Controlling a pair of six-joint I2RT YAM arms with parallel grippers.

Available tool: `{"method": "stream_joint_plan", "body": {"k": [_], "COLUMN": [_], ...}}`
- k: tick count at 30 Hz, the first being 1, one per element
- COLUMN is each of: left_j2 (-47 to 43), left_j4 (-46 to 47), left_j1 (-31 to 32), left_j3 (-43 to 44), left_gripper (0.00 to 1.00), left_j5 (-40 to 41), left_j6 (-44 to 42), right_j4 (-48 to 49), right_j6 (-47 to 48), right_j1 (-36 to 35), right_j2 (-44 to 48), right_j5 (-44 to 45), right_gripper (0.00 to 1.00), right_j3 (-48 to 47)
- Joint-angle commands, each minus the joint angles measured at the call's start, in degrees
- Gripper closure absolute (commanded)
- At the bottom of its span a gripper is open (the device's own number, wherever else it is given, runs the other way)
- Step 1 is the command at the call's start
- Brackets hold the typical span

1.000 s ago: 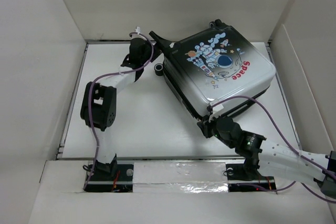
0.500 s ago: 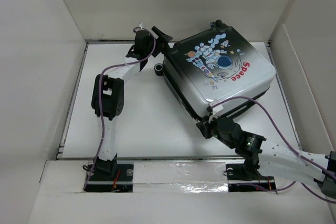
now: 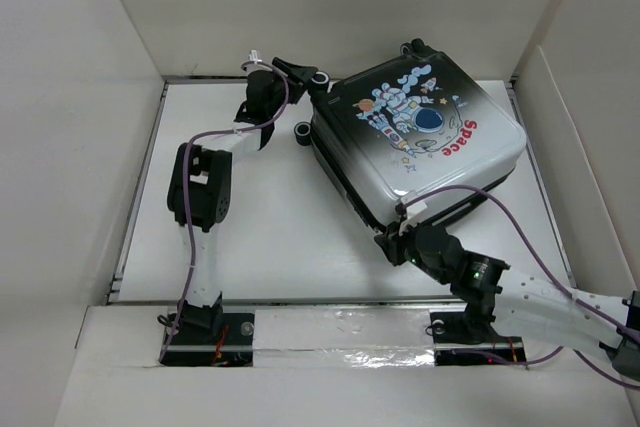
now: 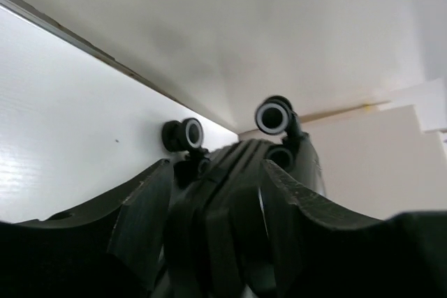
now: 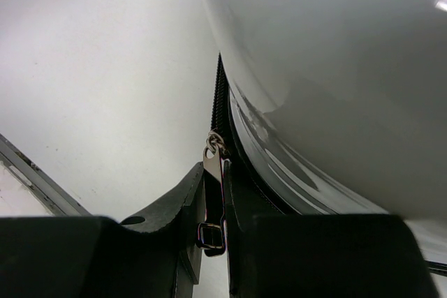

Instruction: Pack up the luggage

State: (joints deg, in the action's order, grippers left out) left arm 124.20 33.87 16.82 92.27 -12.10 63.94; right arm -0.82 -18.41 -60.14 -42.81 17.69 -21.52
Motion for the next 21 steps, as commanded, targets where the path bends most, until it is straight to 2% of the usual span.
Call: {"method": "stream_joint_plan", "body": {"k": [1, 6, 10, 12, 14, 17, 21], "left_j2": [-6.8, -10.3, -7.9, -7.2, -6.2, -5.4, -4.8], "left_j4": [8.1, 11.9, 6.8, 4.0, 0.7, -4.7, -9.3], "left_j1": [0.3, -0.3, 0.3, 0.3, 0.3, 0.3, 0.8], "left_j3": [-11.1, -18.3, -15.4, -13.2, -10.1, -5.7, -2.5], "left_gripper": [1.0, 1.0, 1.0, 0.67, 0.4, 0.34, 0.33], "left_j5": [-6.6, -7.7, -10.5, -10.5, -10.8, -10.0, -8.1], "left_j6": [2.8, 1.3, -1.0, -1.5, -2.4, -4.8, -6.8], "right_j4": [5.9, 4.9, 4.1, 3.7, 3.5, 3.9, 4.2], "right_j6": [-0.5, 0.9, 1.6, 1.5, 1.5, 1.5, 1.5], "right_j1": [-0.3, 2.7, 3.9, 3.9, 3.9, 3.9, 4.4], "right_j2": [2.4, 3.9, 4.1, 4.3, 4.6, 5.1, 5.2], "right_j5": [-4.1, -6.0, -7.8, -7.9, -7.9, -7.9, -7.8], "right_gripper": [1.0, 1.0, 1.0, 1.0, 1.0, 1.0, 1.0], "right_j3": [-2.8, -2.7, -3.0, -3.1, -2.7, -2.3, -2.5]}}
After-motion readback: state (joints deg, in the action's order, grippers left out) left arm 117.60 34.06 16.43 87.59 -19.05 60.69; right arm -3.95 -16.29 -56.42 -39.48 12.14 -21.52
